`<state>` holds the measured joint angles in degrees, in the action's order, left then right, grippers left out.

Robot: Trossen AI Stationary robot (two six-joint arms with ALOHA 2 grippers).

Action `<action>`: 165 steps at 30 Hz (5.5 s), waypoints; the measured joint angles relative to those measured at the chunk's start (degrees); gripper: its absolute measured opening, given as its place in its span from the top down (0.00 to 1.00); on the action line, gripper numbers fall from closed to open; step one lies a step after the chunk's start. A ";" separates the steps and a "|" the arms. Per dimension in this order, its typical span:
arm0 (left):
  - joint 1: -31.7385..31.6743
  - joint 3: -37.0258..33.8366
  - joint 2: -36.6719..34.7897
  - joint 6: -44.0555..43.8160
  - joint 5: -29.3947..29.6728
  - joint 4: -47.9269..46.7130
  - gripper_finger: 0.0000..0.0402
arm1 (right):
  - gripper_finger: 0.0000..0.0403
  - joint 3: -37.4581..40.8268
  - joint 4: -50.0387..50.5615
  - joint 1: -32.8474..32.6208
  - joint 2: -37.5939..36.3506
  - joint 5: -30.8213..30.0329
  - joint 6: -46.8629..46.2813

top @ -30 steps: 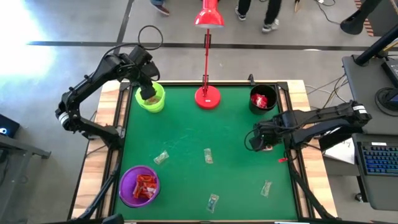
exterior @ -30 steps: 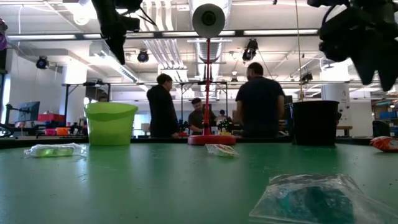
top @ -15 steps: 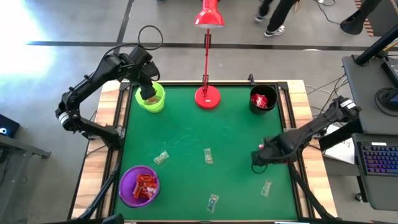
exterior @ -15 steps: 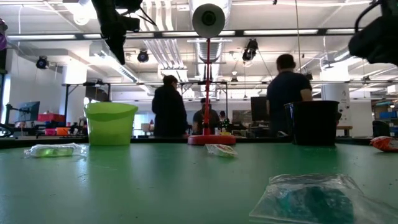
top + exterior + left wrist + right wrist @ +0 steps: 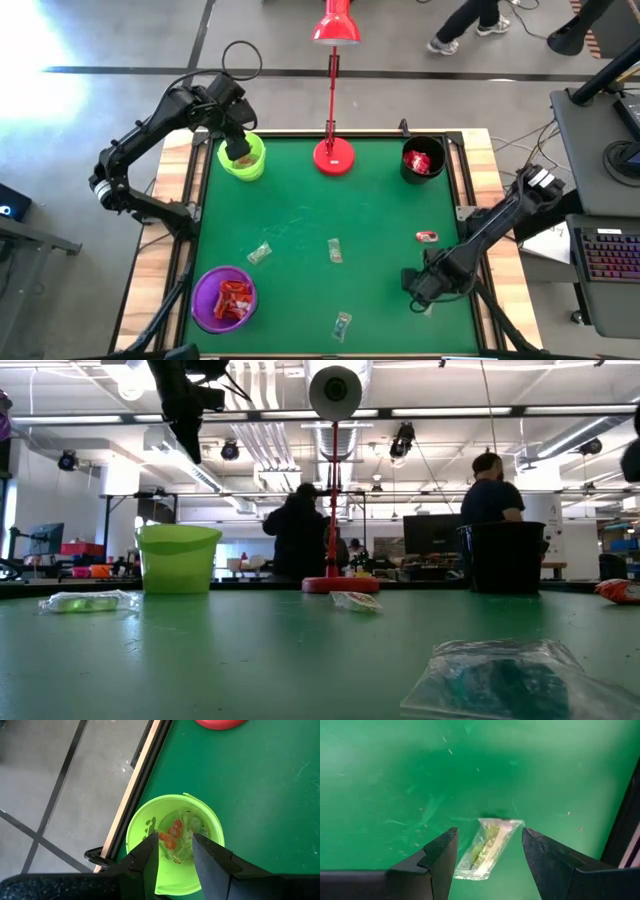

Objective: Sort candy
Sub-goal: Put the transparent candy into the green bucket

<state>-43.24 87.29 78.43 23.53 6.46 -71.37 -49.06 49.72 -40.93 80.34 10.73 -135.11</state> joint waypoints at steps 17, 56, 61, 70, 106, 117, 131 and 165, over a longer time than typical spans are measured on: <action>0.02 0.00 0.00 -0.46 -0.02 0.00 0.75 | 0.50 -0.26 -5.37 -2.68 9.54 3.31 2.21; 0.00 0.00 -0.04 -1.19 -0.02 -0.94 0.75 | 0.98 0.13 0.49 0.83 -6.28 -14.20 6.22; 0.00 0.00 -0.04 -0.60 -0.98 -1.79 0.75 | 0.98 0.07 0.99 4.22 -9.69 -20.87 10.78; 0.04 0.00 -0.04 -0.75 -17.39 -2.04 0.72 | 0.98 0.04 0.73 11.92 -12.92 -27.49 23.72; 13.56 0.00 6.83 -36.71 -52.35 42.67 0.58 | 0.98 -0.07 -56.80 38.96 -20.56 -49.47 100.98; 15.28 0.02 10.85 -36.82 -55.39 51.59 0.58 | 0.98 -0.07 -66.52 39.17 -20.10 -48.65 105.73; 15.88 0.02 18.67 -46.63 -62.74 66.55 0.58 | 0.98 -0.07 -72.83 39.22 -17.88 -45.13 107.43; 17.59 0.02 22.69 -47.04 -62.59 75.43 0.58 | 0.98 -0.04 -74.41 39.85 -15.55 -45.02 108.00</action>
<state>-25.65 87.31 101.12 -23.51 -56.13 4.06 -49.10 -24.69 -1.08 64.79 -34.28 -27.11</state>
